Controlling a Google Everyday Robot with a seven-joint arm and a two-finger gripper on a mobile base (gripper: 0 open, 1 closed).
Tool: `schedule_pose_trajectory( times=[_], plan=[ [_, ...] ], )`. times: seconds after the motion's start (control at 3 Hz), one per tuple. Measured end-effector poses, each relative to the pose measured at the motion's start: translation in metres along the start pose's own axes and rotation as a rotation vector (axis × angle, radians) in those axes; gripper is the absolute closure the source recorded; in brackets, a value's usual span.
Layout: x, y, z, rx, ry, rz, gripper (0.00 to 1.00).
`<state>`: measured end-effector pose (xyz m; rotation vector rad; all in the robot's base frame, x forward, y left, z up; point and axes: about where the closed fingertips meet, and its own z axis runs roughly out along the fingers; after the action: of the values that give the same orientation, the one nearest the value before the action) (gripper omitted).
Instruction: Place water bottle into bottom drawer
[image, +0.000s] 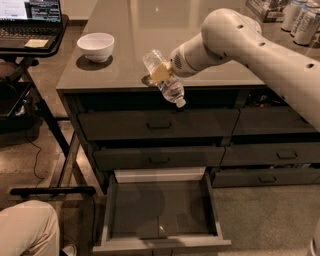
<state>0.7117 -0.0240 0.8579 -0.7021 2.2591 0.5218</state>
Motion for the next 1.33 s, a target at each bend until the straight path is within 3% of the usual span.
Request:
schedule_pose_trajectory(
  times=[0.67, 1.0, 1.33],
  plan=[
    [0.004, 0.001, 0.008, -0.021, 0.012, 0.003, 1.00],
    [0.017, 0.023, -0.006, -0.056, -0.005, -0.041, 1.00],
    [0.024, 0.026, -0.005, -0.061, -0.006, -0.047, 1.00]
  ],
)
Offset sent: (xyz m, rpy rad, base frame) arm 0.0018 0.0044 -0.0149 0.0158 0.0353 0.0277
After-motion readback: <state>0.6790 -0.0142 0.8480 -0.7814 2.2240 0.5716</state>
